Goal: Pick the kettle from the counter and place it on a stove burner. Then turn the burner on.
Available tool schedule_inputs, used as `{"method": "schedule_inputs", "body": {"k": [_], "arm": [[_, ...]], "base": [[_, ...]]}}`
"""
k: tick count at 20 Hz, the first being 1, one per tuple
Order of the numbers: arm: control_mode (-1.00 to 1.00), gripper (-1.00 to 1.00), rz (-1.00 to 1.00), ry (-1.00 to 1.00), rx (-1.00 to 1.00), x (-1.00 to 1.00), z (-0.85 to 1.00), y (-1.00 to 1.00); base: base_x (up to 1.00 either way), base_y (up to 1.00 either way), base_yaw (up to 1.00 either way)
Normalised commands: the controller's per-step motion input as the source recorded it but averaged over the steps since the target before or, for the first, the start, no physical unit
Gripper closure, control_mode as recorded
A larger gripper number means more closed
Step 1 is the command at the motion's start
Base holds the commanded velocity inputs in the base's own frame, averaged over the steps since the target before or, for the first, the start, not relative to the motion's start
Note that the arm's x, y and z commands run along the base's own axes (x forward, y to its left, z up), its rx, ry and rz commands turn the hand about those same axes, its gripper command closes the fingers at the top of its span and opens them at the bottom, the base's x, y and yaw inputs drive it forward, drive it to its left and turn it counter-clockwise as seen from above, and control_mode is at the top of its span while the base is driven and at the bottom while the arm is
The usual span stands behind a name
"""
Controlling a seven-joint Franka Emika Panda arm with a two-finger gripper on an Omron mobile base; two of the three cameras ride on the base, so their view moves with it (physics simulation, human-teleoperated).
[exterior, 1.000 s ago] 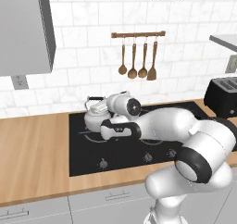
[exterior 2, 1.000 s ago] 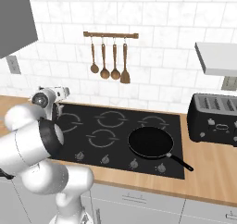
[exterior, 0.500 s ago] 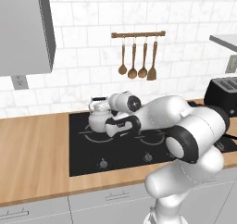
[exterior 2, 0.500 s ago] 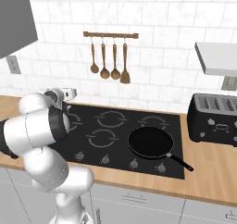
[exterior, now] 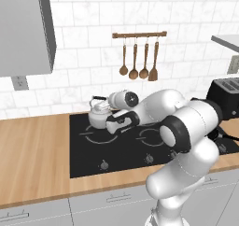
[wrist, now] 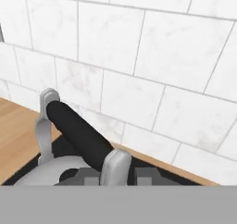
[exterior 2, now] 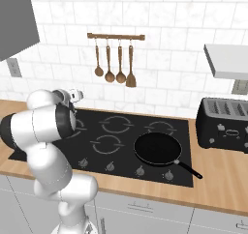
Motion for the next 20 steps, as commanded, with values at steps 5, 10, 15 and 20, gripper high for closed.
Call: {"method": "schedule_inputs", "body": {"k": [5,10,15,20], "arm": [[-1.00,1.00,0.00,0.00,-0.05,0.00,-0.26,0.04],[-1.00,1.00,0.00,0.00,-0.06,0.00,-0.30,0.05],[-1.00,1.00,-0.01,0.00,-0.05,0.00,-0.31,0.24],[-1.00,1.00,-0.08,-0.01,0.00,0.00,0.00,0.35]], "base": [[0.00,0.00,0.00],[0.00,0.00,0.00],[0.00,0.00,0.00],[0.00,0.00,0.00]]}}
